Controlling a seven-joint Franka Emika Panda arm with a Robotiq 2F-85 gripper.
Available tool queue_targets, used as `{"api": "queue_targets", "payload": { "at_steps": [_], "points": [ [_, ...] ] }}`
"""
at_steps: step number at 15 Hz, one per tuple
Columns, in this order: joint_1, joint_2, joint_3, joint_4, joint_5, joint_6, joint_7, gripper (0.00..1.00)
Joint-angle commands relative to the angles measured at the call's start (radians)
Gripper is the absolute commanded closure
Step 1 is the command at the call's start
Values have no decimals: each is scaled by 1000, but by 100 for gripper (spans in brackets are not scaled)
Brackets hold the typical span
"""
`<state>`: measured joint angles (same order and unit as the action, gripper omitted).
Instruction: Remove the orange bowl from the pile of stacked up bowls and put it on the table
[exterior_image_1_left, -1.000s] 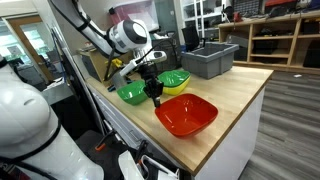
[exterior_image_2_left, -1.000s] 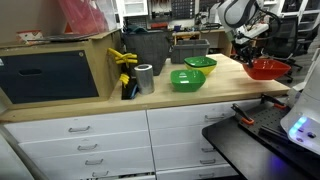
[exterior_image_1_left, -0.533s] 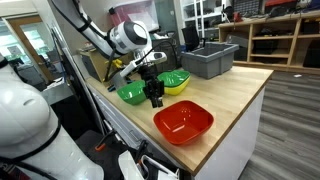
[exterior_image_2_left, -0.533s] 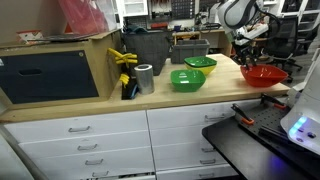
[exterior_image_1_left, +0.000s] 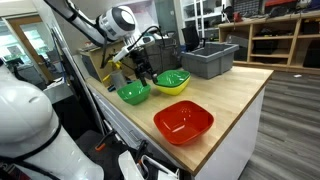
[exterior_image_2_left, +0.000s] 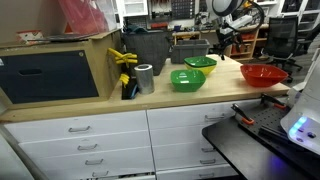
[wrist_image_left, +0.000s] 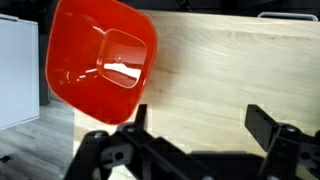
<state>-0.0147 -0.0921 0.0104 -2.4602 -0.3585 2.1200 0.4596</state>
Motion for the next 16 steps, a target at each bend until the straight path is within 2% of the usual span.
{"api": "queue_targets", "payload": {
  "at_steps": [1, 9, 16],
  "points": [
    [6, 3, 11, 93, 53, 9, -50, 0],
    [14, 104, 0, 363, 282, -27, -173, 0],
    [40, 246, 14, 554, 320, -112, -196, 0]
  ]
}}
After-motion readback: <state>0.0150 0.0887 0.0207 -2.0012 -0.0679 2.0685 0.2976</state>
